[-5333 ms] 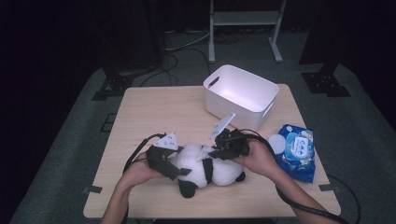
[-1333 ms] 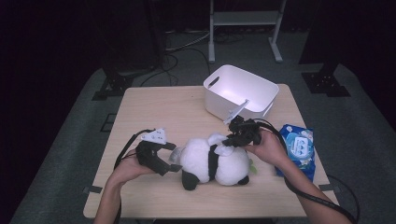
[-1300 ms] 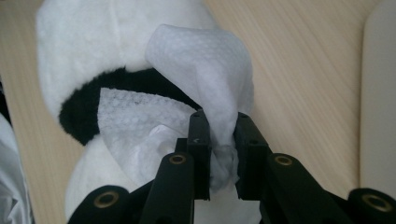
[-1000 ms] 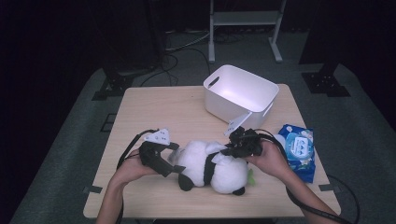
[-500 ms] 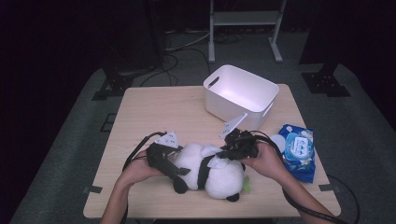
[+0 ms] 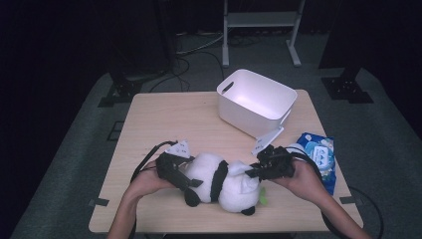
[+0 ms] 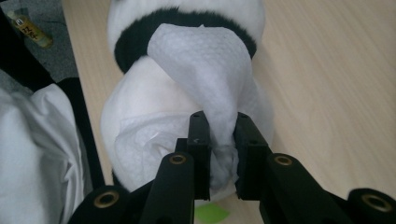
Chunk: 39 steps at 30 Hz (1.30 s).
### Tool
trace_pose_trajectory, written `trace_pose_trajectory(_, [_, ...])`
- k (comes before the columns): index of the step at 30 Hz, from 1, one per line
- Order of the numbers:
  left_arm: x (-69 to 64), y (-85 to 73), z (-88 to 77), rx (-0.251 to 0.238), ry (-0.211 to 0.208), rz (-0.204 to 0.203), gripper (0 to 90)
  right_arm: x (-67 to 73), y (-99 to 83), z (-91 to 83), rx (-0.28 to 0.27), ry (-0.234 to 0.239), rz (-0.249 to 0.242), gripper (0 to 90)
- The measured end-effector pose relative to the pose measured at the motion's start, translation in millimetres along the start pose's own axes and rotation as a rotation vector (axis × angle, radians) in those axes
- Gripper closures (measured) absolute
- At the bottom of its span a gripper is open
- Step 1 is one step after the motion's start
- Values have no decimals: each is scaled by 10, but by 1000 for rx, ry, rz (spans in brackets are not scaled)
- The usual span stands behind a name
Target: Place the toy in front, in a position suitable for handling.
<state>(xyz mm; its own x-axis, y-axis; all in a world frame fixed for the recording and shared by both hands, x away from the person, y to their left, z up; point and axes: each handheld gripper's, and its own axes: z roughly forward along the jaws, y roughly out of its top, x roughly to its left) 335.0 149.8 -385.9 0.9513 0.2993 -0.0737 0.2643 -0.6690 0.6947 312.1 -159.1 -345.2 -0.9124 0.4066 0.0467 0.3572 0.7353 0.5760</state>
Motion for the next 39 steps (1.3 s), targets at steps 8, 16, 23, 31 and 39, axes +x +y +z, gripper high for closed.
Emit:
trace_pose_trajectory(8, [-6,-2,11,2,3,-6,124,93,-190,-17,19,28,15,785])
trace_pose_trajectory(16, [-12,-25,35,-4,8,-21,139,37,-148,91,36,48,33,788])
trace_pose_trajectory(23, [-10,-54,52,-7,19,-50,141,-92,-18,199,53,38,49,793])
trace_pose_trajectory(31, [-41,-59,59,-7,35,-45,143,-193,149,334,57,20,38,797])
trace_pose_trajectory(39, [-5,-15,5,17,-4,-54,120,-183,219,331,23,24,21,796])
